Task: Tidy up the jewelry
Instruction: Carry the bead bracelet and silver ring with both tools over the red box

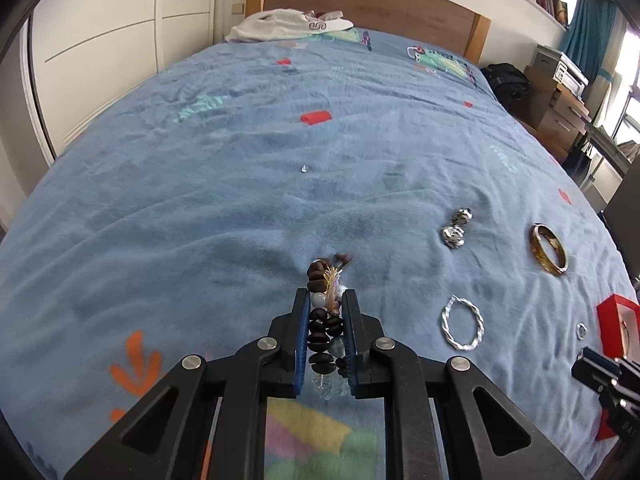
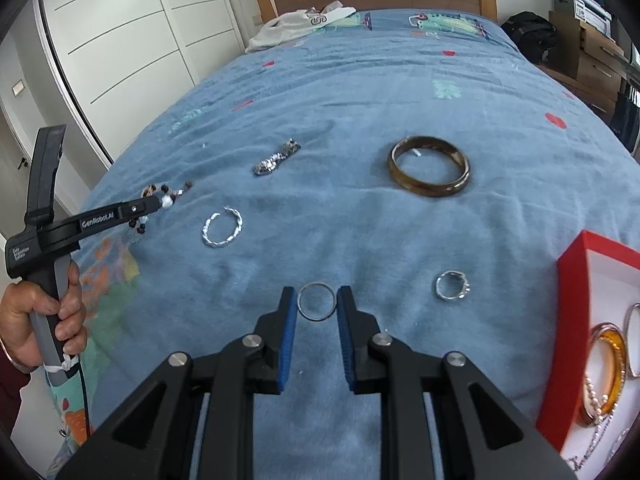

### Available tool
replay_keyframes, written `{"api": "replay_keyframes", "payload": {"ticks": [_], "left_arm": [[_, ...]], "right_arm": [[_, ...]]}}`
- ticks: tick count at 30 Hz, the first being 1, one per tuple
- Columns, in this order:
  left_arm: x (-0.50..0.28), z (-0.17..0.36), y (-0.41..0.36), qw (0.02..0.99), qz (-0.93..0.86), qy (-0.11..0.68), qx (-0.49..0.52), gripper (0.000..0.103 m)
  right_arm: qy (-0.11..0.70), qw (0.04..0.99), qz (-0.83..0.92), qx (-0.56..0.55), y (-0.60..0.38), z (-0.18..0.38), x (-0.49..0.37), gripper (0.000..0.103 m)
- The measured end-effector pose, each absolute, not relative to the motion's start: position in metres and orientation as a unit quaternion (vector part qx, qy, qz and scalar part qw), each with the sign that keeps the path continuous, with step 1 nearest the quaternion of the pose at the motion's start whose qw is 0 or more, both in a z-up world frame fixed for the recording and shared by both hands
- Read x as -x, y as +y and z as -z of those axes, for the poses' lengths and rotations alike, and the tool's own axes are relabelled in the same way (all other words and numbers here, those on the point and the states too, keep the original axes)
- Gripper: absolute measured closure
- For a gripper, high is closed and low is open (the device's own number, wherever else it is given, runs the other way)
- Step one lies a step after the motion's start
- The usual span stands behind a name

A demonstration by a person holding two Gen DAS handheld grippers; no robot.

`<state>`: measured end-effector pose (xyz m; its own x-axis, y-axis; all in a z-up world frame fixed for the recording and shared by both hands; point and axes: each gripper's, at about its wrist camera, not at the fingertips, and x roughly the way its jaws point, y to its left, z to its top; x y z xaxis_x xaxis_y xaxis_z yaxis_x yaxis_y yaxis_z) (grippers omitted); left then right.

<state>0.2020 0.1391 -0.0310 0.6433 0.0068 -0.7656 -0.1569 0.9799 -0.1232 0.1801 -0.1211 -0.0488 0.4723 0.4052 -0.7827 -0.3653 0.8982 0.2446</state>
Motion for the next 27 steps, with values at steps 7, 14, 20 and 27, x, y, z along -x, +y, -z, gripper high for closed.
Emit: {"api": "replay_keyframes", "payload": {"ticks": [7, 14, 20, 27], "left_arm": [[-0.172, -0.002, 0.129, 0.912, -0.037, 0.399, 0.085, 0.088], [-0.146, -0.038, 0.105, 0.923, -0.020, 0.377, 0.074, 0.088], [-0.127, -0.065, 0.077, 0.931, 0.000, 0.359, 0.070, 0.088], [-0.112, -0.084, 0.038, 0.935, 0.025, 0.349, 0.064, 0.088]], "right_arm": [[0.441, 0.872, -0.213, -0.028, -0.142, 0.013, -0.159, 0.084], [0.416, 0.888, -0.193, -0.032, -0.176, -0.024, -0.133, 0.084], [0.394, 0.902, -0.173, -0.035, -0.210, -0.053, -0.107, 0.084], [0.375, 0.913, -0.154, -0.048, -0.250, -0.074, -0.084, 0.084]]}}
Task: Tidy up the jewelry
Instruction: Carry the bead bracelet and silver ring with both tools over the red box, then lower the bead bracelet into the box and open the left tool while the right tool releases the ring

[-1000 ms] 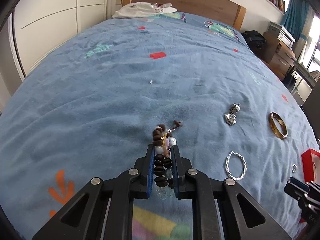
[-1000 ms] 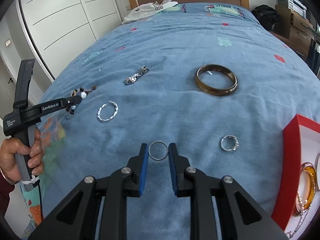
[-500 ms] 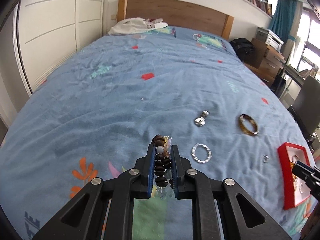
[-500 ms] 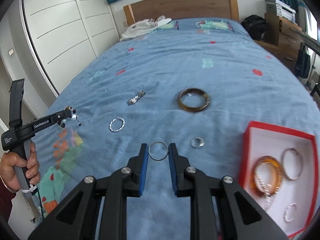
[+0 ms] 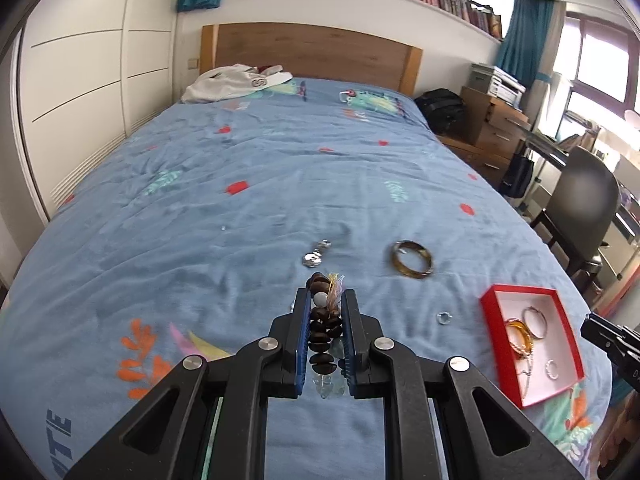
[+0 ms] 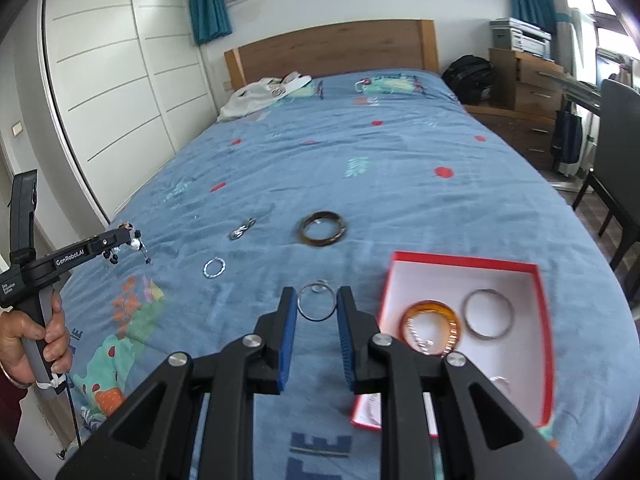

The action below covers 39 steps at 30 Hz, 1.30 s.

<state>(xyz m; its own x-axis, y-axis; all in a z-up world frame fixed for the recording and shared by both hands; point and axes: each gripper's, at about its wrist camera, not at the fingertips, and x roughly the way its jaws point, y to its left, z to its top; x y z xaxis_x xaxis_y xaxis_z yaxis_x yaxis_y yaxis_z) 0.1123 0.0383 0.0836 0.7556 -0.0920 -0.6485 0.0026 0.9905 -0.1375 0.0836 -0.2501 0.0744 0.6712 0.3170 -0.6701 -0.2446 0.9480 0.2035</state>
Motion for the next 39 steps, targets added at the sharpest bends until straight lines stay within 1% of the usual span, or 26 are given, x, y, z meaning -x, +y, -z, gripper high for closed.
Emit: {"api": "replay_keyframes", "payload": {"ticks": [9, 18, 25, 30, 39], "left_arm": [[-0.105, -0.098, -0.019, 0.936, 0.069, 0.344, 0.040, 0.088], [-0.120, -0.097, -0.105, 0.923, 0.149, 0.353, 0.032, 0.088], [-0.144, -0.074, -0.175, 0.905, 0.200, 0.375, 0.006, 0.088], [-0.179, -0.056, -0.216, 0.894, 0.220, 0.391, 0.002, 0.088], [-0.223, -0.007, -0.247, 0.878, 0.218, 0.426, 0.002, 0.088]], "right_arm": [[0.366, 0.920, -0.122, -0.067, -0.299, -0.080, -0.062, 0.084], [0.376, 0.920, -0.084, -0.077, -0.359, -0.071, -0.060, 0.084], [0.397, 0.911, -0.079, -0.078, -0.390, -0.051, -0.092, 0.084], [0.417, 0.901, -0.083, -0.082, -0.401, -0.027, -0.125, 0.084], [0.458, 0.880, -0.085, -0.089, -0.407, 0.027, -0.183, 0.084]]}}
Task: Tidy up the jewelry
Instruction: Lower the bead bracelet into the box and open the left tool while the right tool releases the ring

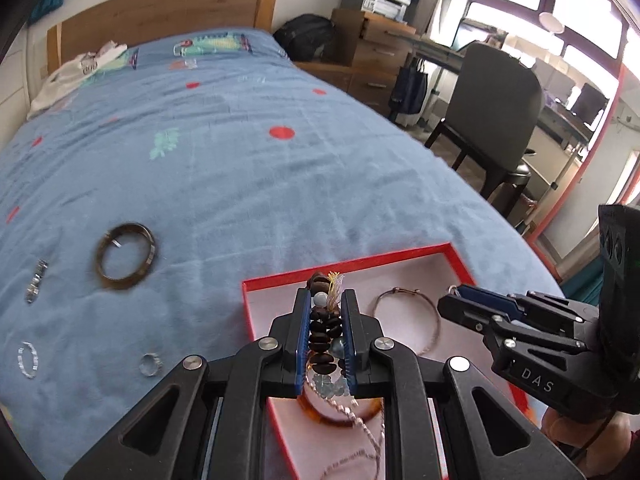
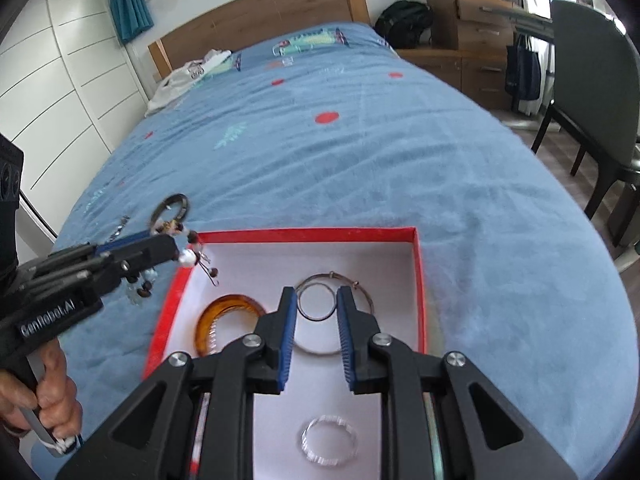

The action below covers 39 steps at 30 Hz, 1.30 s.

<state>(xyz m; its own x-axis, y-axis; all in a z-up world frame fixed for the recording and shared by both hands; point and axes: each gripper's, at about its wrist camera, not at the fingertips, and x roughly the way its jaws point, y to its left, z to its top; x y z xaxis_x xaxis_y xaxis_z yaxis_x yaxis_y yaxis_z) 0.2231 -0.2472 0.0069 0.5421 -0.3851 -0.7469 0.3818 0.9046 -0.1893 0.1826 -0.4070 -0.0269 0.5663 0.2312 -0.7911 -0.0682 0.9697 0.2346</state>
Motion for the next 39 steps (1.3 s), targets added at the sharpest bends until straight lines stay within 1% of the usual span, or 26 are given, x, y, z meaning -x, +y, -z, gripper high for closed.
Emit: {"api": "replay_keyframes", "payload": {"ticks": [12, 18, 34, 39], "left_arm": [[-0.248, 0.038, -0.260, 0.861, 0.201, 0.467, 0.003, 0.088], [-0.250, 0.043, -0.258, 0.855, 0.201, 0.478, 0.007, 0.088], [-0.250, 0.046, -0.256, 0.852, 0.188, 0.489, 0.002, 0.086], [-0.249, 0.045, -0.258, 0.850, 0.190, 0.492, -0.001, 0.081]], "right_arm": [[0.503, 0.859, -0.070, -0.070, -0.407, 0.061, -0.223, 0.084], [0.515, 0.853, -0.064, -0.047, -0.404, 0.069, -0.229, 0.083], [0.515, 0.854, -0.064, -0.039, -0.402, 0.067, -0.228, 0.081], [0.521, 0.851, -0.066, -0.031, -0.400, 0.066, -0.228, 0.077]]}}
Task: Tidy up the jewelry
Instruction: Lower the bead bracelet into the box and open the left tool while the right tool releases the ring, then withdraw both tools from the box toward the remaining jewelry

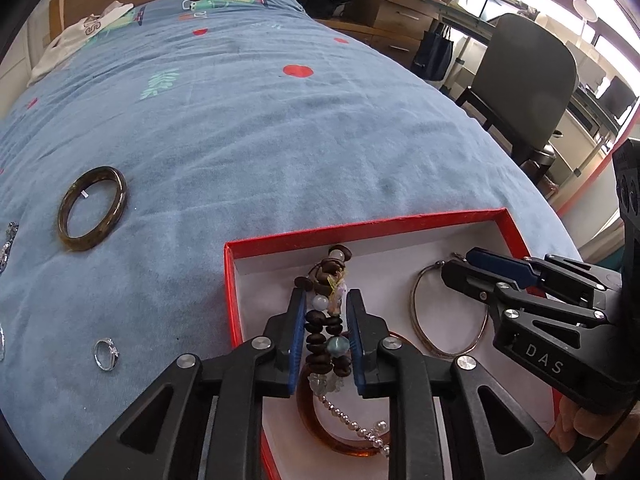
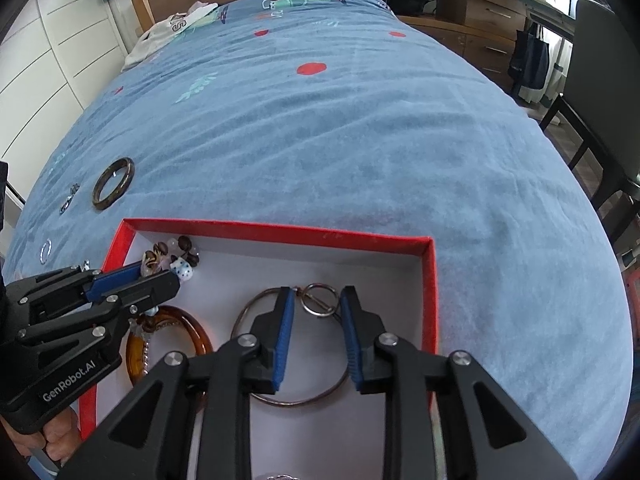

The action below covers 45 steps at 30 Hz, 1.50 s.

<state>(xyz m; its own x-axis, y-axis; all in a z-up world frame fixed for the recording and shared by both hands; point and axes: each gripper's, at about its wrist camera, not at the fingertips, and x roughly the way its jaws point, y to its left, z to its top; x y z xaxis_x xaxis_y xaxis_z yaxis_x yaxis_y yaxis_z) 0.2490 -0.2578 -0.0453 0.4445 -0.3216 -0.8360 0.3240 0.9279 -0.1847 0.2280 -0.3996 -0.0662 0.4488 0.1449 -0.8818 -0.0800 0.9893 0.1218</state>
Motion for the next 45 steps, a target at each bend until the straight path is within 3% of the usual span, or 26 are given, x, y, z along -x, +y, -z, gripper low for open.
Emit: {"api": "replay_keyframes", "payload": {"ticks": [7, 17, 27, 31, 45], "left_arm": [[-0.246, 0.041, -0.255, 0.853, 0.186, 0.488, -0.004, 0.071], [-0.227, 0.016, -0.249, 0.858, 0.192, 0.476, -0.003, 0.066], [-0.164, -0.051, -0.232, 0.883, 0.192, 0.429, -0.012, 0.039], [-0.136, -0.075, -0.218, 0.891, 0.188, 0.413, -0.005, 0.037], [-0.053, -0.143, -0.139, 0.929, 0.139, 0.342, 0.004, 0.032]], "right_arm": [[0.525, 0.848, -0.062, -0.030, -0.399, 0.063, -0.227, 0.075], [0.510, 0.858, -0.050, -0.034, -0.405, 0.032, -0.205, 0.075], [0.468, 0.882, -0.029, -0.048, -0.412, -0.041, -0.145, 0.074], [0.448, 0.892, -0.026, -0.050, -0.409, -0.071, -0.117, 0.065], [0.378, 0.923, -0.053, -0.043, -0.367, -0.159, -0.036, 0.063]]}}
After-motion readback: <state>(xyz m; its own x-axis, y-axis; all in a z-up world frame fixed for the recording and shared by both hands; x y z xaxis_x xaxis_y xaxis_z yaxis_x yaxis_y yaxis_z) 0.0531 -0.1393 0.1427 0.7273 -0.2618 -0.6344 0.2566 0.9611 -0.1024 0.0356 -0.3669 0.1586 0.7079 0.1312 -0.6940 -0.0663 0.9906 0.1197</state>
